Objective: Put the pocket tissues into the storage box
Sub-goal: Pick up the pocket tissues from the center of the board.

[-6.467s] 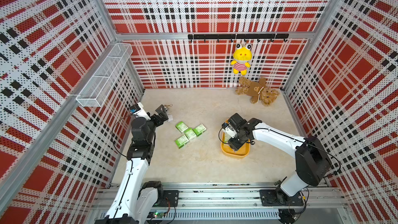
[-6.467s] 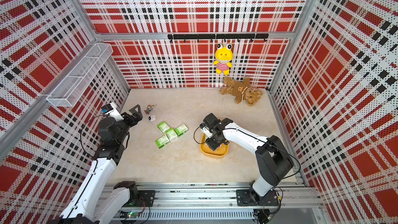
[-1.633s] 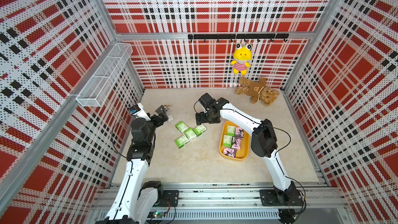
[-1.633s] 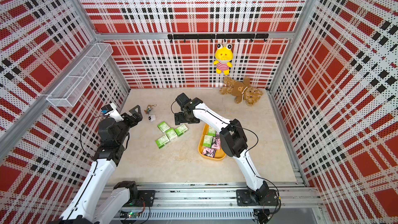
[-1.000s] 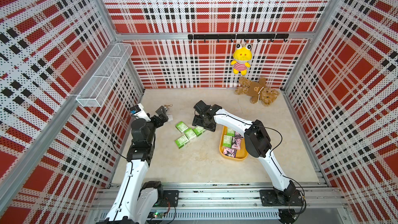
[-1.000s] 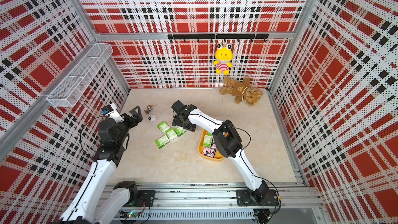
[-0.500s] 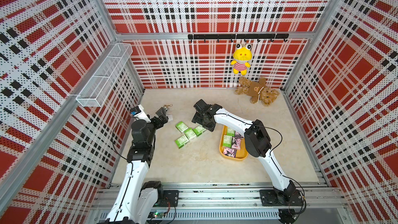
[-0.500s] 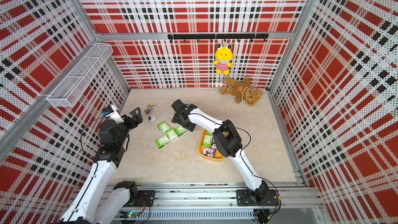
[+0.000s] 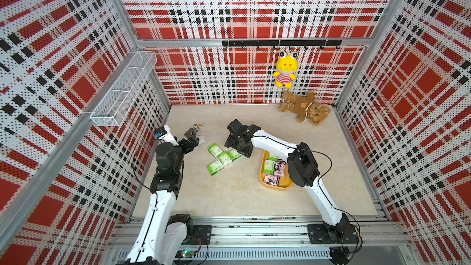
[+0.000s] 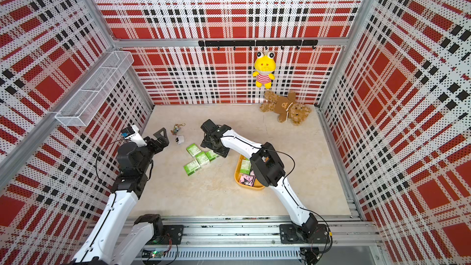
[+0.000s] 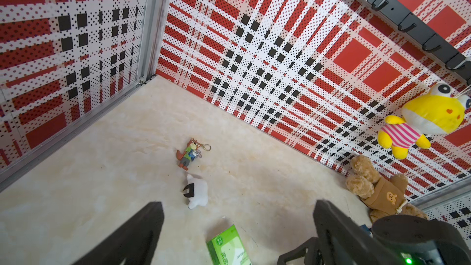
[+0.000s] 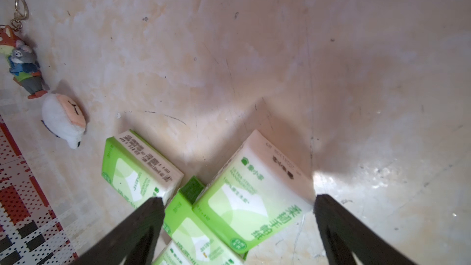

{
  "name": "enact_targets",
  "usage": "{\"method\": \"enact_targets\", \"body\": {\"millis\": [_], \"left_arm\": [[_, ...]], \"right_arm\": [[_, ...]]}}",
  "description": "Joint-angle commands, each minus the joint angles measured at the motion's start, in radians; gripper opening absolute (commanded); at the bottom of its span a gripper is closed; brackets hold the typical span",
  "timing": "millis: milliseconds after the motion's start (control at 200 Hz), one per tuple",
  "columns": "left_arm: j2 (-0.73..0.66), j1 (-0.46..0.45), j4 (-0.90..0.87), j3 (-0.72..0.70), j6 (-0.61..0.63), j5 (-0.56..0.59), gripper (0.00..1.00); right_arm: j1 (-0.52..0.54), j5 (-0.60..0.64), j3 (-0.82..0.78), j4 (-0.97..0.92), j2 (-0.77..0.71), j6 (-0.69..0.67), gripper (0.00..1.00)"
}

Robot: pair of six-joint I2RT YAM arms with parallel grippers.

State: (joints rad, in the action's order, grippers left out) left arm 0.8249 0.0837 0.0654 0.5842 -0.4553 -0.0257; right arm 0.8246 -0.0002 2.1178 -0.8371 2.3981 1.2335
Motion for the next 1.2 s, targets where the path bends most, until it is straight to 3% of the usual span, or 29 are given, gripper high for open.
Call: {"method": "enact_targets", "body": {"millis": [0, 476, 987, 1197], "left_arm": [[-0.016, 0.009, -0.001, -0.015, 0.016, 0.001, 0.99], [-0.02, 0.017, 0.001, -0.026, 0.021, 0.002, 0.99], [-0.02, 0.031, -0.002, -0.021, 0.027, -0.002, 0.99], [-0.02, 0.038, -0.005, -0.016, 0.033, -0.005, 0.99]], "right_arm": [[0.008, -0.015, 0.0, 0.018, 0.034, 0.011, 1.0], [0.008, -0.03, -0.021, 0.026, 0.042, -0.004, 0.97], [0.008, -0.081, -0.042, 0.044, 0.067, -0.051, 0.66], [0.008, -0.09, -0.105, 0.056, 0.05, -0.072, 0.37]]}}
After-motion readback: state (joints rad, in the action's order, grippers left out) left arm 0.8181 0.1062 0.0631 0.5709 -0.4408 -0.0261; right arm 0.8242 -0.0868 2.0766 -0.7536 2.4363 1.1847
